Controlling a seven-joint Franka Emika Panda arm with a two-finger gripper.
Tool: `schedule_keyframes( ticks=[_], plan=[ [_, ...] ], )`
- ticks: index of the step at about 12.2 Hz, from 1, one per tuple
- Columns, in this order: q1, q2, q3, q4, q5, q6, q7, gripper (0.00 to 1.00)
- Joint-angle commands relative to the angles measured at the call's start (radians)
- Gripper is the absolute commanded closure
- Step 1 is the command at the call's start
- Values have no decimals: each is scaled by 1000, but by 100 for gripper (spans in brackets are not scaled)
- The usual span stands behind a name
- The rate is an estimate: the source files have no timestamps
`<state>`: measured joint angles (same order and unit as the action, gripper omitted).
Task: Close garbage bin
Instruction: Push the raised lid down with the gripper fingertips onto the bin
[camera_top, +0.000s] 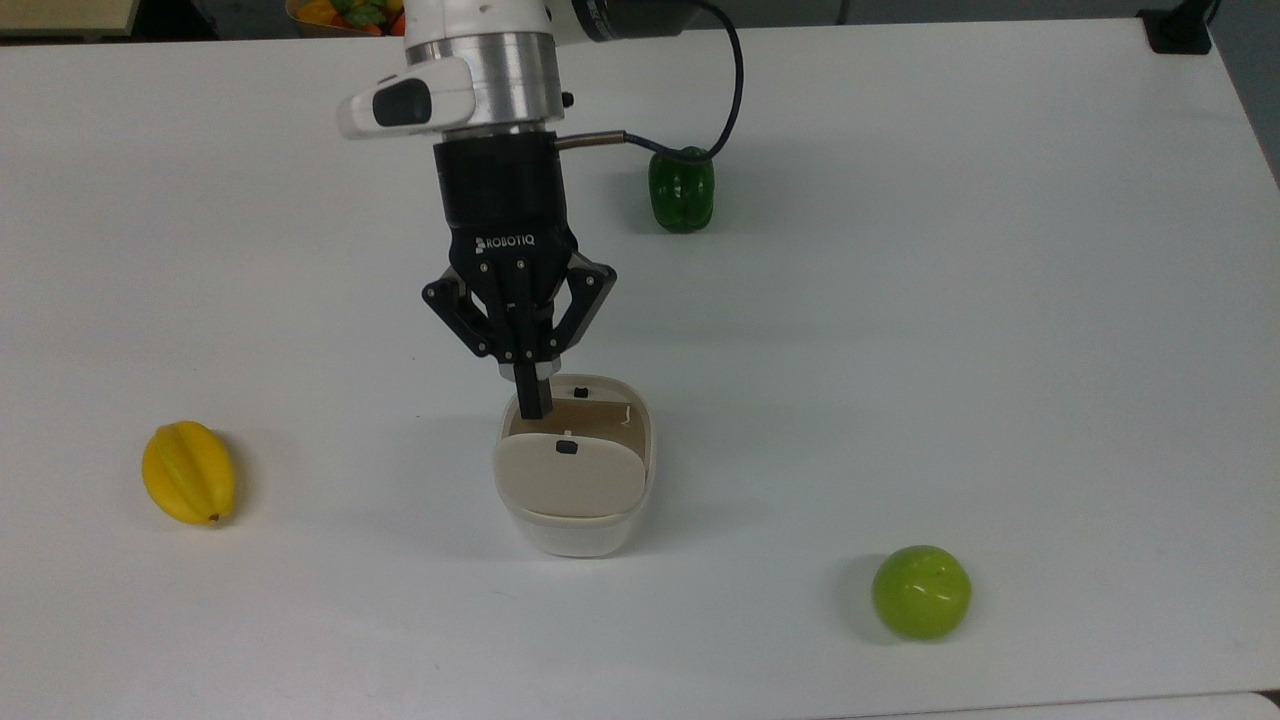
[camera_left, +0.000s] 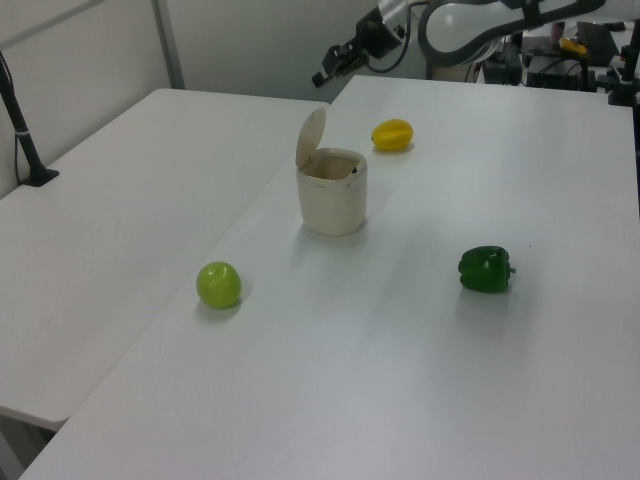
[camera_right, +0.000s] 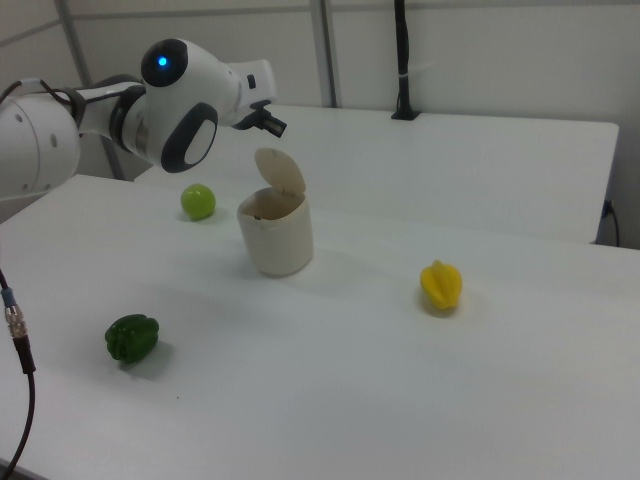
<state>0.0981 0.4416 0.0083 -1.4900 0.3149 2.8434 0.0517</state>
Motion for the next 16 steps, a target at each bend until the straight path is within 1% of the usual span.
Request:
schedule_keyframes(
  ticks=[1,4,12,14,16],
  plan=[
    [3,69,-7,80,-42,46,-13,100],
    [3,100,-10,96,-77,57,-13,100],
    [0,100,-10,86,-79,44,-43,100],
    [3,92,-10,71,-80,39,-42,100],
    [5,91,-10,67,-80,1,-44,100]
  ],
)
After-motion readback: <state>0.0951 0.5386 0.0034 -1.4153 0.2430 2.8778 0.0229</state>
